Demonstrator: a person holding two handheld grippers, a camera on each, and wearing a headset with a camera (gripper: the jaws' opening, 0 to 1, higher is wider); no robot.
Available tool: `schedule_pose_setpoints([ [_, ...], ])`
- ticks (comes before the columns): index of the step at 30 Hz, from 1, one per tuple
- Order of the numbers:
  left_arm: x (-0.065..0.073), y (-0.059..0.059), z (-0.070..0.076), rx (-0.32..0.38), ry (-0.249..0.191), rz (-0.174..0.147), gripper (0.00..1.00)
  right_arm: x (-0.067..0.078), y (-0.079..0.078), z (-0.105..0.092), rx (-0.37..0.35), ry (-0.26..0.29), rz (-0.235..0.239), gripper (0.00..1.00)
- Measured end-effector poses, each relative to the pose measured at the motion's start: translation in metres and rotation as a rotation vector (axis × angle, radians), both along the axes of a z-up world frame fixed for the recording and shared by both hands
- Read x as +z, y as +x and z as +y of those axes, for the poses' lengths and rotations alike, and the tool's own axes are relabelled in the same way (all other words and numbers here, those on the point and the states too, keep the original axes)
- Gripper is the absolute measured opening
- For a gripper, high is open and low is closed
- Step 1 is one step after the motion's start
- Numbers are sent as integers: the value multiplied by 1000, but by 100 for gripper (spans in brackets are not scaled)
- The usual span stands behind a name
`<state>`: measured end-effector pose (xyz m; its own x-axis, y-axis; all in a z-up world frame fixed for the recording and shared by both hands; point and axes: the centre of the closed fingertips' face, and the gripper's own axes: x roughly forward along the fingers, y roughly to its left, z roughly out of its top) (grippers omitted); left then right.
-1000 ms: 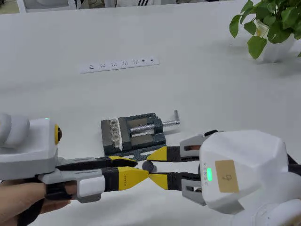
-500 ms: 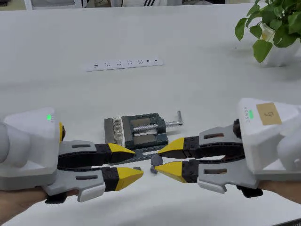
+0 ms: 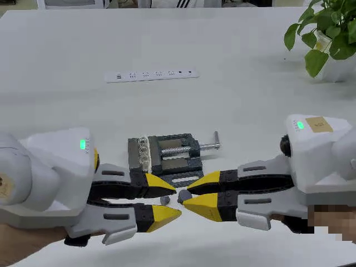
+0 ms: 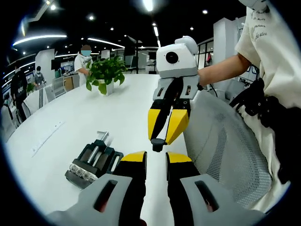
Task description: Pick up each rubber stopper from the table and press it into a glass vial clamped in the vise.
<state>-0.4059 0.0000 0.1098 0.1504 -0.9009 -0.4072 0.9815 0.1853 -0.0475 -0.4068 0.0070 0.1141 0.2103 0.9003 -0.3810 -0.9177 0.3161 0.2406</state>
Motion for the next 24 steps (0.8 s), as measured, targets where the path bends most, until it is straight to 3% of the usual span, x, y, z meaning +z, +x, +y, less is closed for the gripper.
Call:
schedule_pose_setpoints([
  [6, 4, -1, -2, -12, -7, -9, 9, -2, -3, 2, -33, 55, 82, 7],
  [14, 7, -2, -3, -17, -25, 18, 6, -1, -2, 0, -64, 113, 142, 7],
  [24, 6, -3, -3, -14, -23, 19, 5, -1, -1, 0, -92, 158, 189, 7],
])
